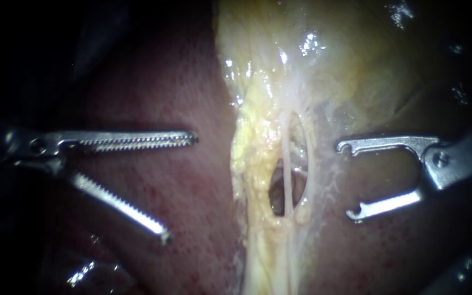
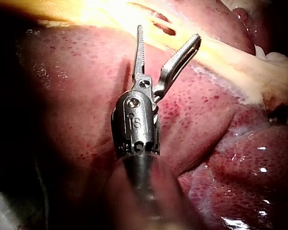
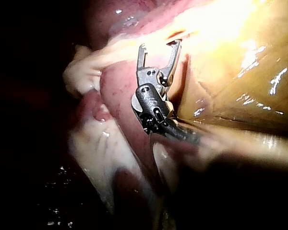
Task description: Grabbing gallbladder
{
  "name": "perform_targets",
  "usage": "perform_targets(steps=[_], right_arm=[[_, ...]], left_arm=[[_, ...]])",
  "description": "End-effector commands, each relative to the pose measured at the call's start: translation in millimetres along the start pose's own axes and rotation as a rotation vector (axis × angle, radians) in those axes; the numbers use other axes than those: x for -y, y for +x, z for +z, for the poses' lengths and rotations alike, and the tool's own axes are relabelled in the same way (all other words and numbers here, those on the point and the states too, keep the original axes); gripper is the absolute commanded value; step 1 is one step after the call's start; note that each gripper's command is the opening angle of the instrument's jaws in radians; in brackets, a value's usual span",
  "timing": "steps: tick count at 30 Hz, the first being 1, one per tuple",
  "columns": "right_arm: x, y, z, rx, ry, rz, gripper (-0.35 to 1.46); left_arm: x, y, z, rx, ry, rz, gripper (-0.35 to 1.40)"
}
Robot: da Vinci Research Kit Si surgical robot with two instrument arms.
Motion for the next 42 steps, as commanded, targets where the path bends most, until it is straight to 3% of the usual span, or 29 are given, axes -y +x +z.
perform_targets(steps=[1, 3, 7, 12, 15, 21, 29, 42], right_arm=[[0.0, 0.0, 0.0, 0.0, 0.0, 0.0, 0.59], [-0.1, 0.0, 0.0, 0.0, 0.0, 0.0, 0.59], [-0.2, -0.1, 0.0, 0.0, -0.001, 0.0, 0.59], [-0.2, -0.2, -0.1, 0.0, -0.001, 0.0, 0.59], [-0.2, -0.2, -0.1, 0.0, -0.001, 0.0, 0.59], [-0.2, -0.2, -0.1, 0.0, -0.001, 0.0, 0.59], [-0.2, -0.2, -0.1, 0.0, 0.0, 0.0, 0.59], [-0.1, -0.2, -0.2, 0.0, 0.0, 0.006, 0.59]], left_arm=[[0.0, -0.1, 0.0, 0.0, 0.0, 0.0, 0.83], [0.1, -0.2, 0.0, 0.001, -0.01, -0.053, 0.81], [-0.1, -0.8, 0.0, -0.001, -0.083, -0.144, 0.78], [-0.6, -1.2, 0.5, -0.027, -0.137, -0.198, 0.72], [-0.9, -1.0, 1.2, -0.059, -0.153, -0.219, 0.69], [-1.8, -0.6, 2.8, -0.086, -0.172, -0.262, 0.61], [-2.9, 1.0, 4.9, -0.104, -0.193, -0.31, 0.56], [-4.3, 3.2, 6.2, -0.14, -0.209, -0.328, 0.54]])
